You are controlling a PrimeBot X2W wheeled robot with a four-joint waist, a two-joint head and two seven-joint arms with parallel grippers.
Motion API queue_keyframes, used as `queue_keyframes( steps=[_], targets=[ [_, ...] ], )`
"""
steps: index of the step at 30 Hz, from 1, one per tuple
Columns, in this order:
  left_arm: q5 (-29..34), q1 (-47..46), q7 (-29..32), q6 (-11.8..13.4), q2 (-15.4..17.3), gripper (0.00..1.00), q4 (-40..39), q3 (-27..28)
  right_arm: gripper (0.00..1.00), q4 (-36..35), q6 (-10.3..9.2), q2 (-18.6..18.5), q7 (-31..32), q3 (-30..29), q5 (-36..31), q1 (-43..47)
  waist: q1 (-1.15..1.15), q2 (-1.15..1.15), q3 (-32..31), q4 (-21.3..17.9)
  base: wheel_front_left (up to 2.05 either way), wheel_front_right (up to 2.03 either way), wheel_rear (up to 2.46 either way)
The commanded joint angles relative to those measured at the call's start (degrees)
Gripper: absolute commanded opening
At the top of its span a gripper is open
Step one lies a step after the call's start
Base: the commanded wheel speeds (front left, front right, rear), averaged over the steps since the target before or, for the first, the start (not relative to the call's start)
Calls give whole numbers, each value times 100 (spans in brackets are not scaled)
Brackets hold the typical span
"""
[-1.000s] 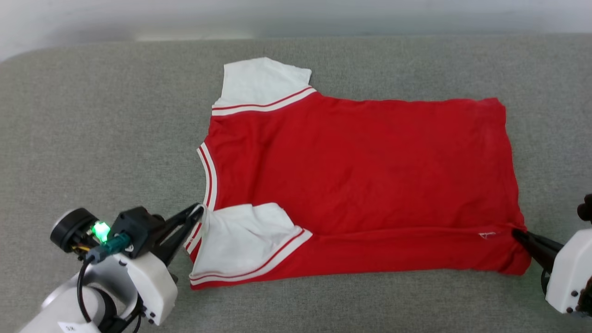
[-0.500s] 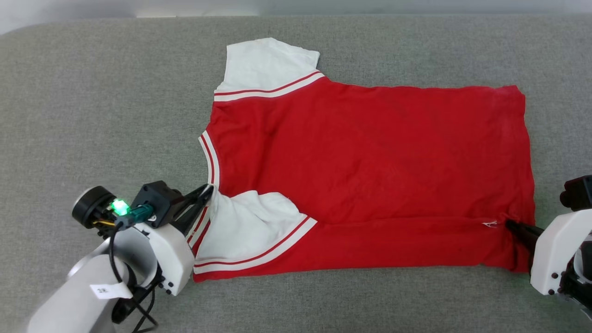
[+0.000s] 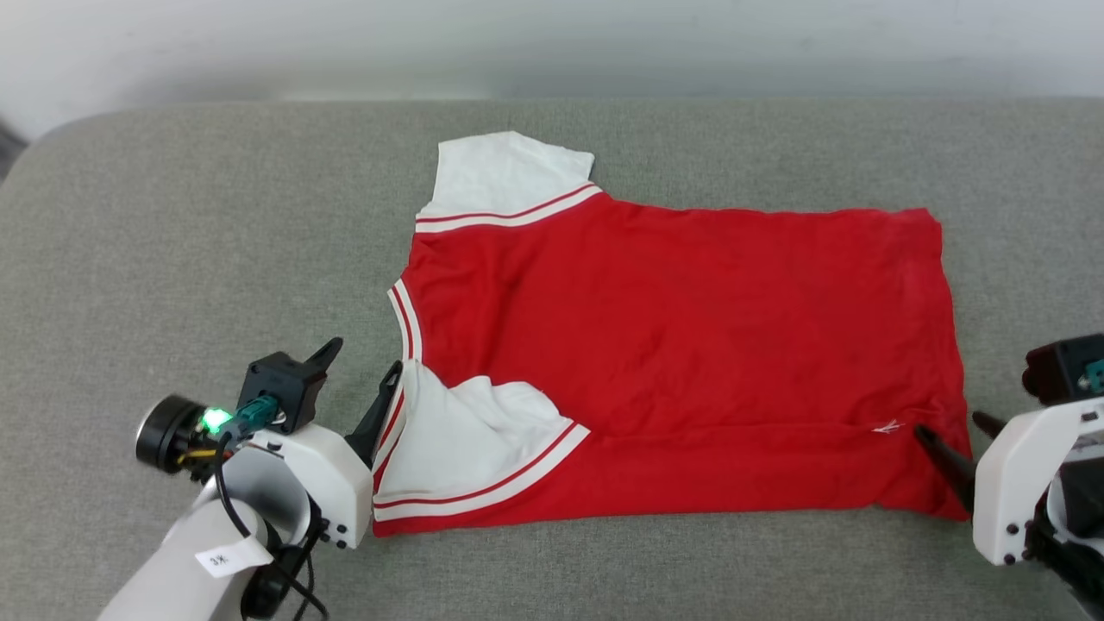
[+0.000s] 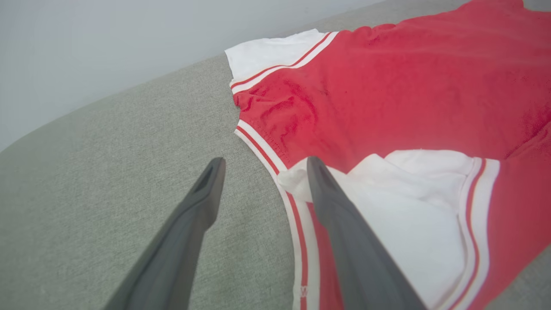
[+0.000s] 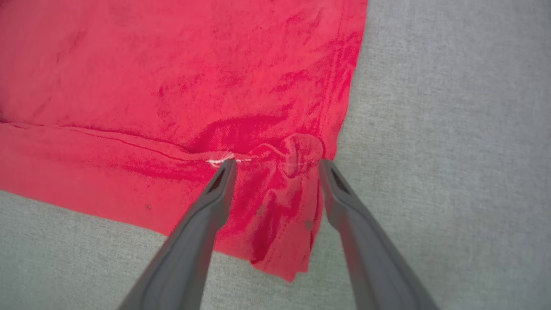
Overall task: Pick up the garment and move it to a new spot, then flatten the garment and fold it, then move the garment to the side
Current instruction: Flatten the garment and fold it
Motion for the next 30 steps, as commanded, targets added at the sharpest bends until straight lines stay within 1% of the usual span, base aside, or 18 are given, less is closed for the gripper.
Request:
queue_keyframes(
  steps=[1,3,4,7,9,10,11,13,16,19,21,24,28,30],
  targets=[
    [-148,220,97,232,-82,100,-87,112,100,-125,-2,67,83,-32,-95,163,0,0,-163,-9,0,0,0],
    [-264,384,233,474,-103,100,-227,220,100,-271,-2,139,193,-121,-228,265,0,0,-230,-5,0,0,0],
    [-264,384,233,474,-103,100,-227,220,100,-271,-2,139,193,-121,-228,265,0,0,-230,-5,0,0,0],
    [-310,666,602,764,-5,100,-521,207,100,-469,-2,313,449,-384,-518,468,0,0,-308,1,0,0,0],
    [-281,827,854,969,90,100,-788,197,100,-608,-2,468,681,-610,-751,572,0,0,-332,9,0,0,0],
    [-147,886,985,1071,212,100,-921,144,100,-704,-2,569,793,-726,-828,630,0,0,-338,10,0,0,0],
    [-115,972,1106,1182,261,100,-1059,123,100,-781,-2,676,908,-845,-924,691,0,0,-342,10,0,0,0],
    [-138,1168,1318,1372,292,100,-1373,110,100,-963,-2,849,1110,-995,-1088,806,0,0,-336,4,0,0,0],
    [-237,1449,1713,1587,402,100,-1798,84,100,-1192,-2,1074,1368,-1100,-1213,953,0,0,-310,-6,0,0,0],
    [-344,1652,2064,1707,469,100,-2187,27,100,-1380,-2,1259,1472,-1240,-1257,1025,0,0,-247,-17,0,0,0],
    [-467,1746,2223,1739,447,100,-2369,19,100,-1466,-2,1351,1499,-1312,-1284,1057,0,0,-189,-24,0,0,0],
    [-500,1773,2388,1791,487,100,-2413,-7,100,-1563,-2,1435,1506,-1328,-1291,1078,0,0,-106,-56,0,0,0],
    [-569,1734,2428,1881,424,100,-2299,52,100,-1641,-2,1468,1487,-1314,-1290,1031,0,0,11,-100,0,0,0],
    [-677,1744,2393,1890,335,100,-2189,96,100,-1673,-2,1468,1479,-1303,-1259,999,0,0,67,-129,0,0,0]
  ],
)
